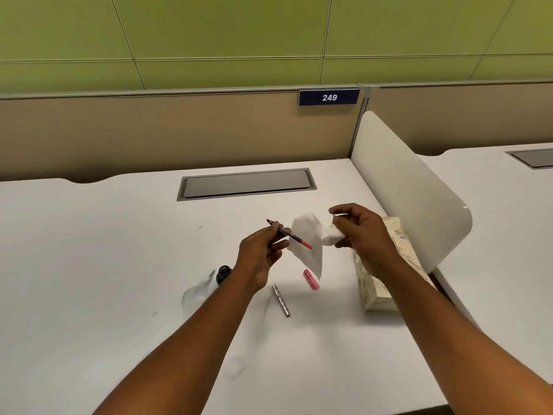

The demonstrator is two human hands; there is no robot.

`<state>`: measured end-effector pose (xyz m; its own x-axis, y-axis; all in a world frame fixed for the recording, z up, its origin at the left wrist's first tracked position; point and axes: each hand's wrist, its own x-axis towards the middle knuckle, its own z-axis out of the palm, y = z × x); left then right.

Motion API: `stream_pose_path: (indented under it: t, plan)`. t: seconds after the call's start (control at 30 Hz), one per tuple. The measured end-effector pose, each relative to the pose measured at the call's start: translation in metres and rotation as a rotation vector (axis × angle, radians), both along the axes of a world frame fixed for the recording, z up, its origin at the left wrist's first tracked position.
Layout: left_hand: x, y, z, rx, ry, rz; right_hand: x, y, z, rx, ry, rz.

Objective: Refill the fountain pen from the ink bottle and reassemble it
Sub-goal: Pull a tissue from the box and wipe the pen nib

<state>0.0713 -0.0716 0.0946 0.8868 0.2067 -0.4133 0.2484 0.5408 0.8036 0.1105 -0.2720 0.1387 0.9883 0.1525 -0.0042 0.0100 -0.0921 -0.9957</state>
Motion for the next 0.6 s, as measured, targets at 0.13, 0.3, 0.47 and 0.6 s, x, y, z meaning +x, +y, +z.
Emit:
stream_pose_path:
  t: [0.13, 0.3, 0.47, 0.6]
  plan:
    - [-0.01, 0.014, 0.003, 0.029, -0.012, -0.02, 0.003, 0.023, 0.003, 0.203, 0.138, -0.032]
    - [-0.022, 0.029, 0.009, 0.088, -0.048, -0.086, 0.006, 0.045, 0.008, 0.414, 0.256, 0.117]
    - [-0.027, 0.043, 0.009, 0.152, -0.045, -0.112, -0.001, 0.072, 0.0, 0.201, 0.233, 0.325]
    - [-0.031, 0.052, 0.012, 0.164, -0.059, -0.126, -0.007, 0.09, -0.003, 0.036, 0.17, 0.397]
